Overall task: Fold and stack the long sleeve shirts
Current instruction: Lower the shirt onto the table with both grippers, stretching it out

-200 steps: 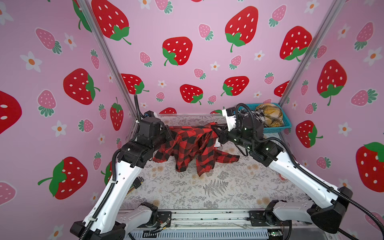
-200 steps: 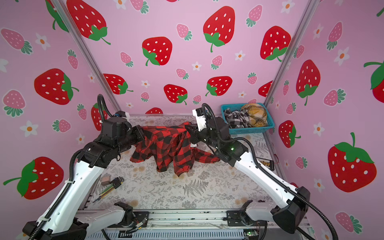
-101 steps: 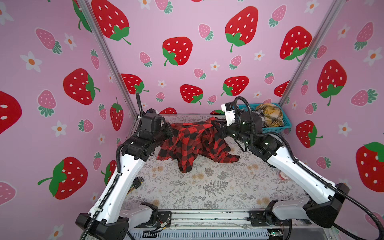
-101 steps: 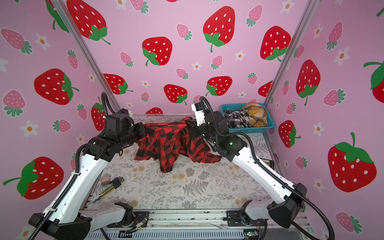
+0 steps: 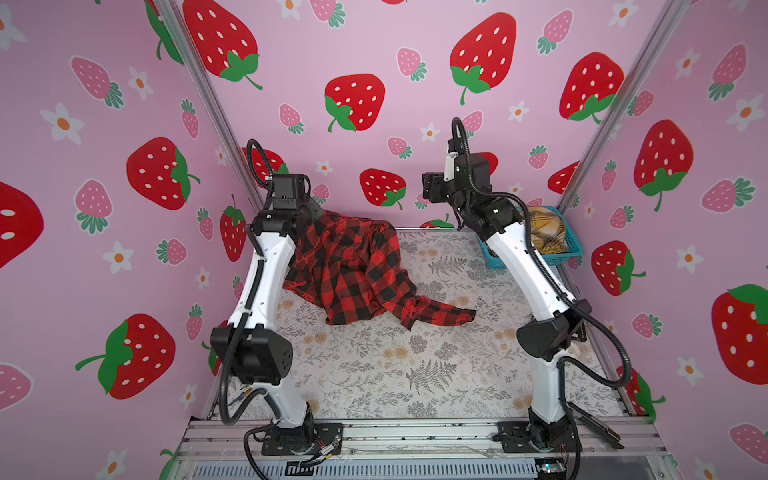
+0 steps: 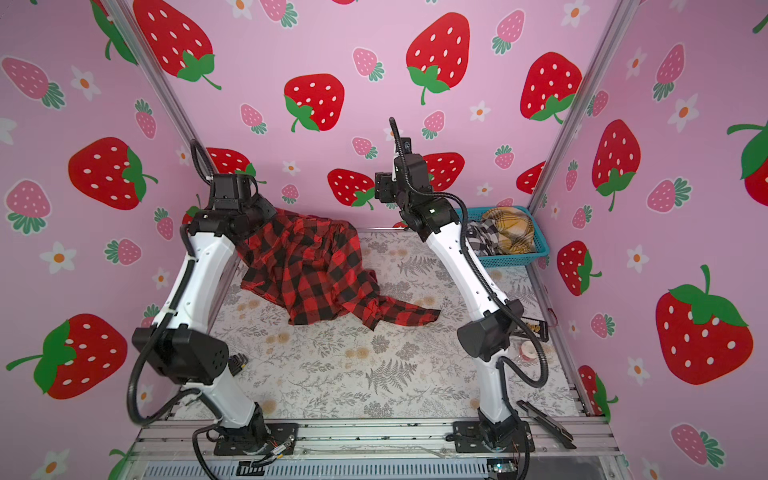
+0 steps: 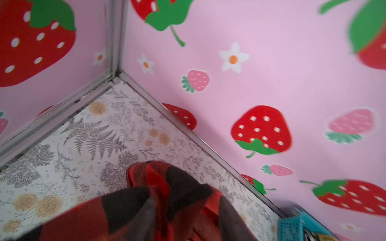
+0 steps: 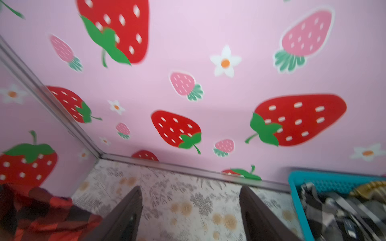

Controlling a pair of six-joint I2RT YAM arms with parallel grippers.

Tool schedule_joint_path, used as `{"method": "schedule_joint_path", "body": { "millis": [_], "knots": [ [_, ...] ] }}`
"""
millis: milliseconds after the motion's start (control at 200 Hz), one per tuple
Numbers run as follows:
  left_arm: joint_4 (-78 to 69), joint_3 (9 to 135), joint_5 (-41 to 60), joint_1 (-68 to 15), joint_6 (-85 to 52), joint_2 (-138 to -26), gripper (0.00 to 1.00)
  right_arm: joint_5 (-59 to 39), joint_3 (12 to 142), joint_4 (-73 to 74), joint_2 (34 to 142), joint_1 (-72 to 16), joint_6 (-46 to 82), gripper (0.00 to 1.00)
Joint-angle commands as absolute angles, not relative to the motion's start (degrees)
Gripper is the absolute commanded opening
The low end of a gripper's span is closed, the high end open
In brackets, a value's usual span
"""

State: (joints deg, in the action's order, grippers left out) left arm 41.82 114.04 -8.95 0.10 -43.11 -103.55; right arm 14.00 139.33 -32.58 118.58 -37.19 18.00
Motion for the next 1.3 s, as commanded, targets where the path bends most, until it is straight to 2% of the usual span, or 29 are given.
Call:
{"method": "schedule_joint_path", "body": {
  "millis": [0, 20, 95, 170, 255, 355, 435, 515, 695, 805, 906, 971, 1016, 1201, 1291],
  "knots": [
    [47.7, 107.3, -10.5, 2.8, -50.0, -101.0, 0.78, 17.0, 120.3, -38.9, 109.8, -39.5, 19.9, 0.79],
    [45.6, 103.7, -10.3, 2.8, -50.1, -99.3, 0.86, 16.5, 113.5, -35.5, 106.6, -39.9, 20.4, 0.8],
    [40.0, 90.6, -9.5, 2.8, -49.6, -92.5, 0.99, 12.4, 90.4, -23.0, 95.2, -40.4, 23.1, 0.88],
    [37.4, 78.6, -8.1, 2.6, -49.7, -85.6, 0.99, 7.1, 75.8, -16.5, 88.8, -40.3, 26.5, 0.92],
    [33.1, 65.0, -4.5, 1.7, -50.8, -77.5, 0.96, 0.8, 66.7, -15.8, 87.6, -40.7, 28.2, 0.87],
    [28.5, 55.8, -0.9, -5.1, -49.5, -72.6, 0.99, 1.3, 62.0, -16.7, 88.9, -41.5, 28.6, 0.86],
    [29.3, 56.5, -0.8, -13.3, -47.9, -75.0, 0.99, 4.0, 61.5, -17.1, 91.8, -40.7, 28.9, 0.87],
    [27.9, 57.4, -0.2, -18.8, -49.5, -79.3, 0.99, 2.5, 63.4, -16.7, 96.1, -39.4, 28.0, 0.87],
    [26.0, 58.6, 1.1, -22.1, -54.3, -89.5, 1.0, 1.8, 67.5, -17.5, 105.7, -38.6, 28.4, 0.83],
    [25.2, 58.6, 1.2, -22.2, -56.2, -92.9, 0.96, 1.7, 66.9, -17.8, 107.4, -38.4, 29.4, 0.79],
    [22.8, 59.9, 3.1, -22.2, -56.9, -95.5, 0.88, 1.1, 65.8, -18.2, 107.5, -38.0, 30.3, 0.68],
    [22.0, 61.7, 4.1, -22.6, -57.2, -96.8, 0.84, 0.3, 65.4, -18.7, 107.0, -37.7, 30.7, 0.42],
    [21.8, 63.0, 4.5, -23.0, -57.4, -97.4, 0.83, 0.3, 65.0, -20.4, 106.4, -37.7, 31.0, 0.33],
    [21.4, 67.0, 4.0, -25.7, -57.0, -100.2, 0.84, -1.7, 60.5, -20.0, 102.7, -37.7, 32.3, 0.04],
    [21.3, 67.6, 4.2, -25.9, -57.9, -103.2, 0.75, -2.5, 58.0, -19.3, 100.3, -37.7, 33.1, 0.0]
  ]
}}
